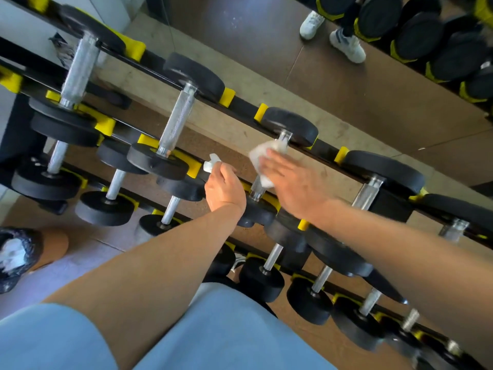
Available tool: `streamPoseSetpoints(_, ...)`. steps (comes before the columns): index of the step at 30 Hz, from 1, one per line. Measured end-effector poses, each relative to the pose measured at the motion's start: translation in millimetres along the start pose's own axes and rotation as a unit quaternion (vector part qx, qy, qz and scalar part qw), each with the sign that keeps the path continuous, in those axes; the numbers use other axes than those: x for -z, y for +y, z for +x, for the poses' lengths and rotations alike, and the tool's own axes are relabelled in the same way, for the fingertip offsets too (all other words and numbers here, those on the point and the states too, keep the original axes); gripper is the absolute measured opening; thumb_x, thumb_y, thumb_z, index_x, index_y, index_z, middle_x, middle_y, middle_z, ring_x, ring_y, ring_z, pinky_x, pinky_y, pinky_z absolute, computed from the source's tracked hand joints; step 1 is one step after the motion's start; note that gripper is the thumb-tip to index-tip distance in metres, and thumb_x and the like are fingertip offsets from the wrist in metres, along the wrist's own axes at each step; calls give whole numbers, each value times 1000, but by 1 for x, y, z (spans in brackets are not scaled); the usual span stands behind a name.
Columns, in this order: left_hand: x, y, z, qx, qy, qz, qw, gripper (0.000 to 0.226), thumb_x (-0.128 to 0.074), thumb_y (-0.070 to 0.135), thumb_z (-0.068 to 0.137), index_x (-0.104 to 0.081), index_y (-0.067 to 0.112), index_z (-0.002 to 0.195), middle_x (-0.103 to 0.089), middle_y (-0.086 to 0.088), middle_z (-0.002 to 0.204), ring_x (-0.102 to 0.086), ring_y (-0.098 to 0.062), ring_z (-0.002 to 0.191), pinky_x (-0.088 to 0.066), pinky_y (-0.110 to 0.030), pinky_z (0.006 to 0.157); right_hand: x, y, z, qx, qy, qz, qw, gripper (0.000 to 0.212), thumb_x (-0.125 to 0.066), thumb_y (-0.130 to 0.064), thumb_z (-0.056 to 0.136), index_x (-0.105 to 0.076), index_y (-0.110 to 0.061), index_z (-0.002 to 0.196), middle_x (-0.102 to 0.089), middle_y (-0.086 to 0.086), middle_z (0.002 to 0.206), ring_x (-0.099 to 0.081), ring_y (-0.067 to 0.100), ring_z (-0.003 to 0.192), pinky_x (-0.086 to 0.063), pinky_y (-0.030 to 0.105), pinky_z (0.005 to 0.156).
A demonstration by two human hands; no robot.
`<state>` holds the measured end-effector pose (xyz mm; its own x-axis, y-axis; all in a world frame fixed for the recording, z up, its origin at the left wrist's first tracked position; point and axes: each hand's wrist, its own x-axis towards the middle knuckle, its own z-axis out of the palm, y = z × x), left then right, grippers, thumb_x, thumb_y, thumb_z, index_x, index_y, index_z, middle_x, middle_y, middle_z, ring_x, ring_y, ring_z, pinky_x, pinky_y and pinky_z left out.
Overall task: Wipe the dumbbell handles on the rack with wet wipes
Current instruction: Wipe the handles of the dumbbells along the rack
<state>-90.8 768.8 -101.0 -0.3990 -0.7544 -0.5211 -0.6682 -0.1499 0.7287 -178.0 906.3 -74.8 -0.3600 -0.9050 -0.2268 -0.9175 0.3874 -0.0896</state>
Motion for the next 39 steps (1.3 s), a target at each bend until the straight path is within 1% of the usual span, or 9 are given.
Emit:
streamPoseSetpoints(5, -1, -4, 3, -3, -6, -2, 1000, 33, -31, 23, 101, -63, 13, 98, -60, -3, 93, -55, -15, 81, -36, -29, 70, 2, -50, -26, -126, -32, 326, 936, 41, -49, -14, 101, -54, -23, 141, -50, -2, 149, -37, 16, 143, -27, 40, 121)
streamPoseSetpoints(11, -3, -4, 1, -6, 7, 3, 1000, 34, -29, 24, 102, -61, 15, 98, -56, 1, 84, -51, -7, 75, -38, -28, 69, 53, -18, 29, -161, 264, 259, 915, 42, -48, -4, 99, -54, -11, 140, -60, 3, 138, -54, 18, 131, -44, 38, 111)
streamPoseSetpoints(16, -4, -3, -1, -5, 13, 1, 1000, 34, -29, 24, 102, -62, 14, 97, -56, 2, 84, -50, -8, 74, -39, -30, 71, 28, 17, 38, 42, 24, -99, 994, 56, -23, -16, 92, -59, -2, 132, -56, 16, 141, -42, 32, 140, -22, 43, 122)
streamPoseSetpoints(23, -2, -2, -1, -3, 6, 2, 1000, 35, -30, 23, 101, -63, 13, 96, -59, -4, 91, -51, -10, 76, -37, -31, 71, 10, -40, 6, -89, -38, 134, 986, 32, -47, -14, 95, -63, -14, 123, -60, 6, 132, -51, 24, 128, -45, 43, 106)
streamPoseSetpoints(26, -2, -1, -1, 3, 6, -4, 1000, 35, -29, 24, 101, -63, 14, 96, -61, -5, 93, -55, -17, 82, -41, -33, 72, 14, -71, -12, -232, -49, 405, 883, 28, -43, -22, 104, -68, -20, 118, -69, -1, 117, -62, 17, 114, -51, 35, 94)
streamPoseSetpoints(29, 0, 0, -4, 4, -5, -1, 1000, 36, -28, 24, 103, -62, 14, 105, -61, -6, 102, -55, -16, 89, -40, -31, 76, 23, -81, -30, -505, 57, 645, 571, 28, -46, -31, 105, -69, -24, 118, -72, 0, 105, -67, 19, 100, -52, 37, 91)
streamPoseSetpoints(31, 1, 1, -6, -3, -10, 6, 1000, 36, -28, 24, 104, -62, 13, 108, -61, -5, 104, -54, -16, 91, -39, -30, 77, 31, -71, -34, -622, 161, 625, 443, 38, -45, -35, 105, -59, -13, 132, -66, 13, 118, -62, 34, 108, -50, 45, 96)
streamPoseSetpoints(36, 0, 0, -5, -12, -11, 24, 1000, 36, -27, 26, 104, -62, 15, 106, -61, -4, 99, -55, -14, 88, -42, -30, 76, 45, -37, 7, -672, 228, 593, 381, 44, -43, -43, 104, -54, -14, 135, -61, 7, 123, -56, 30, 114, -43, 39, 96)
streamPoseSetpoints(39, -3, -2, -3, -16, -3, 34, 999, 35, -27, 26, 105, -61, 16, 106, -59, -2, 98, -55, -14, 88, -41, -30, 76, 46, -46, 46, -626, 194, 583, 480, 34, -39, -39, 106, -60, -15, 118, -61, 4, 111, -58, 29, 111, -43, 35, 89)
